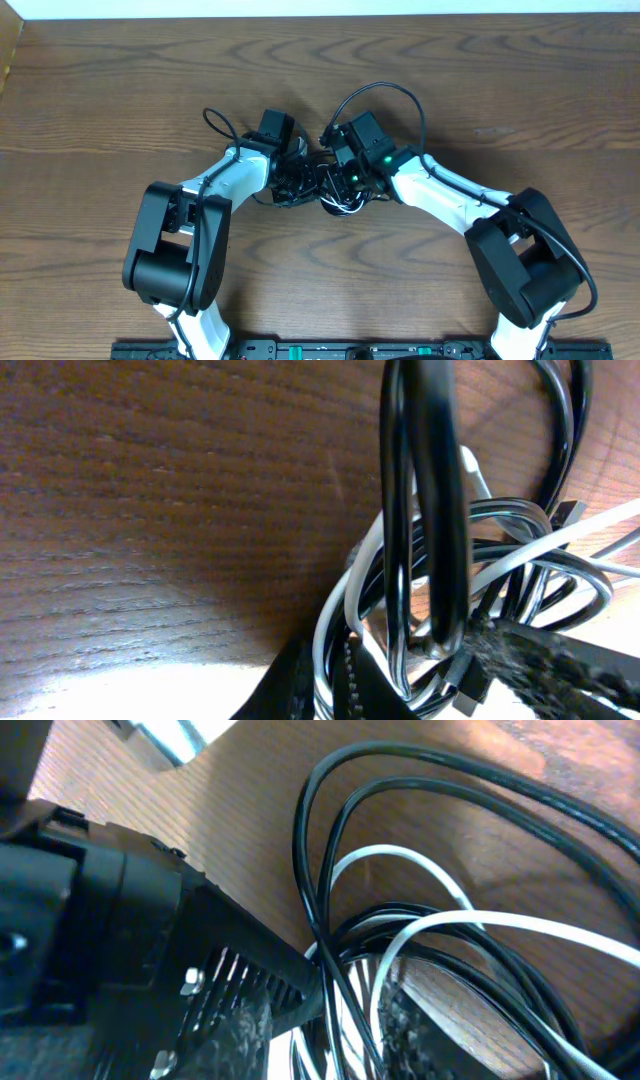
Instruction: Untangle cables
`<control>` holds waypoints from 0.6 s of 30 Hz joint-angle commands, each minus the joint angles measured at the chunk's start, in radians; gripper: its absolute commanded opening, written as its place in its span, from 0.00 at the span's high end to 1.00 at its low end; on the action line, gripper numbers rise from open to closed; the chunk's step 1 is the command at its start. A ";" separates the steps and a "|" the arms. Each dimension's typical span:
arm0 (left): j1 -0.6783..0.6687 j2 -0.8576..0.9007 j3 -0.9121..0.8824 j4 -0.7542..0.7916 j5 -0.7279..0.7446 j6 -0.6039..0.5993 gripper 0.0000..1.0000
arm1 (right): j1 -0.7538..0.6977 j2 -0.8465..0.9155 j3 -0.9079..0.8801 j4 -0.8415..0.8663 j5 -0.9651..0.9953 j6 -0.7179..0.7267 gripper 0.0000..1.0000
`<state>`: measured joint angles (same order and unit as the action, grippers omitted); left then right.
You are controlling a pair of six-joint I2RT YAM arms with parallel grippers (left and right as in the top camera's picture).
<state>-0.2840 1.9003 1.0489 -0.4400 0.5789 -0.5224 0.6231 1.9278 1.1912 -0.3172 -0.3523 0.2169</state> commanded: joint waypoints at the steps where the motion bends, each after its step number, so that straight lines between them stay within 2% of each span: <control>1: 0.009 0.041 -0.016 -0.031 -0.089 0.013 0.88 | 0.005 0.022 0.002 0.007 0.010 -0.012 0.68; 11: 0.034 0.041 -0.016 -0.035 -0.002 0.025 0.89 | 0.005 0.023 0.002 -0.010 0.050 0.029 0.66; 16: 0.058 0.041 -0.015 -0.034 0.098 0.111 0.89 | -0.007 0.023 0.009 -0.020 0.030 0.040 0.64; 18: 0.066 0.037 -0.015 -0.035 0.114 0.111 0.83 | -0.016 0.023 0.026 -0.040 0.011 0.039 0.64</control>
<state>-0.2371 1.9137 1.0496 -0.4660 0.6651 -0.4637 0.6209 1.9366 1.1915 -0.3412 -0.3202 0.2409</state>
